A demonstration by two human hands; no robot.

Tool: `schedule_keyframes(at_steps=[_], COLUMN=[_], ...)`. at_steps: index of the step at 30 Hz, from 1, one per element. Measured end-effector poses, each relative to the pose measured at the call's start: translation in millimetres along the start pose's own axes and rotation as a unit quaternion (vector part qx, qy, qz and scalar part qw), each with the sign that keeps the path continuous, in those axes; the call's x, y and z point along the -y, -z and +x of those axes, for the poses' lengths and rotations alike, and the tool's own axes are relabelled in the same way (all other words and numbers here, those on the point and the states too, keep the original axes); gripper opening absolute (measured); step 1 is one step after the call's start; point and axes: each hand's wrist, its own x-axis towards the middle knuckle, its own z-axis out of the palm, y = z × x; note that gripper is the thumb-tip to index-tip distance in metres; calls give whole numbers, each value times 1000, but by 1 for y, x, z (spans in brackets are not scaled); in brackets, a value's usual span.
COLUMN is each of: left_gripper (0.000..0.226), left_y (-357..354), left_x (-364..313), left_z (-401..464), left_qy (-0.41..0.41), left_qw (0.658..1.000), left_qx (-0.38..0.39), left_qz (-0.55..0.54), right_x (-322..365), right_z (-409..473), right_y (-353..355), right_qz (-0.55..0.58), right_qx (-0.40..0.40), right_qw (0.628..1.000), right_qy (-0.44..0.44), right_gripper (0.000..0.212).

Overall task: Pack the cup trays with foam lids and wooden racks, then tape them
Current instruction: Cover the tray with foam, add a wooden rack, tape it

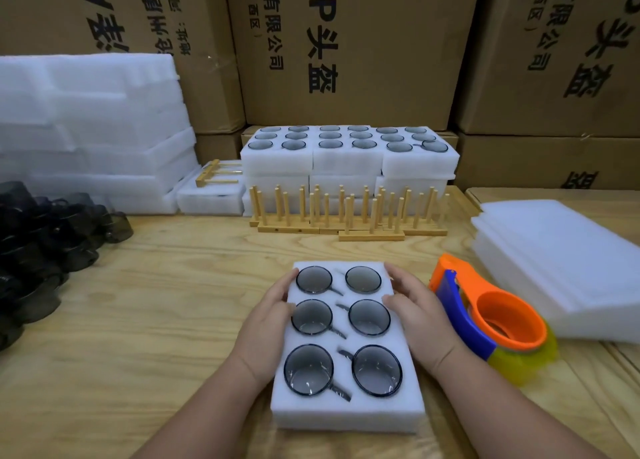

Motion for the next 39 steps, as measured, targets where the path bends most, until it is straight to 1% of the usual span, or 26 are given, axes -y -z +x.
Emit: schedule_keyframes(at_steps=[1, 3, 4, 5, 6, 8, 9, 10, 12, 14, 18, 22, 24, 29, 30, 31, 32, 33, 34, 35, 37, 39], left_gripper=[69, 65, 63, 63, 64, 63, 63, 62, 63, 64, 64, 63, 65, 66, 65, 62, 58, 54, 50, 49, 48, 49], left_y=[0, -2, -2, -3, -3, -6, -7, -8, -10, -11, -13, -15, -14, -13, -14, -15, -16, -16, -16, -16, -15, -15], left_x=[3, 7, 7, 8, 7, 5, 4, 3, 2, 2, 0, 1, 1, -2, -3, -4, -4, -4, -4, -3, -2, -1], left_z=[2, 2, 0, -1, -3, -6, -6, -7, -10, -10, -8, -9, -9, -12, -13, -13, -14, -14, -15, -15, -14, -13], left_qy=[-11, -26, -33, -41, -48, -54, -56, -58, -63, -65, -63, -61, -67, -70, -68, -67, -66, -64, -60, -57, -54, -51], left_qw=[1000, 999, 999, 998, 997, 996, 995, 995, 995, 995, 994, 993, 993, 992, 992, 991, 991, 990, 990, 990, 990, 990], left_qx=[-3, -19, -34, -49, -59, -67, -69, -71, -72, -74, -91, -101, -99, -101, -107, -113, -119, -122, -124, -125, -128, -131], left_qz=[-3, 0, 8, 18, 27, 36, 34, 30, 24, 23, 9, -26, -15, 8, 7, 7, 9, 12, 15, 19, 25, 25], right_x=[1, 7, 13, 21, 29, 43, 49, 51, 47, 40, 38, 40, 41, 43, 46, 50, 56, 63, 71, 80, 100, 120], right_z=[0, -2, -3, -4, -5, -8, -11, -15, -25, -32, -30, -32, -37, -58, -62, -66, -69, -70, -70, -67, -54, -31], right_y=[1, 2, 2, 2, 1, -8, -17, -27, -48, -60, -68, -84, -83, -60, -54, -49, -42, -34, -24, -12, 18, 52], right_qz=[1, -32, -75, -146, -249, -444, -500, -535, -574, -603, -631, -655, -651, -610, -589, -554, -499, -441, -398, -382, -385, -397], right_qx=[3, 11, 17, 27, 38, 52, 57, 67, 97, 115, 128, 151, 163, 232, 248, 262, 264, 251, 216, 163, 52, -52], right_qw=[1000, 999, 996, 988, 966, 894, 864, 841, 810, 784, 762, 736, 737, 740, 750, 773, 810, 849, 878, 893, 897, 890], right_qy=[-5, -23, -35, -47, -52, -24, 3, 32, 76, 96, 73, 77, 86, 162, 169, 167, 157, 147, 152, 174, 210, 218], right_gripper=[53, 46, 45, 46, 51, 69, 77, 83, 87, 87, 86, 79, 73, 62, 60, 57, 51, 43, 37, 33, 29, 18])
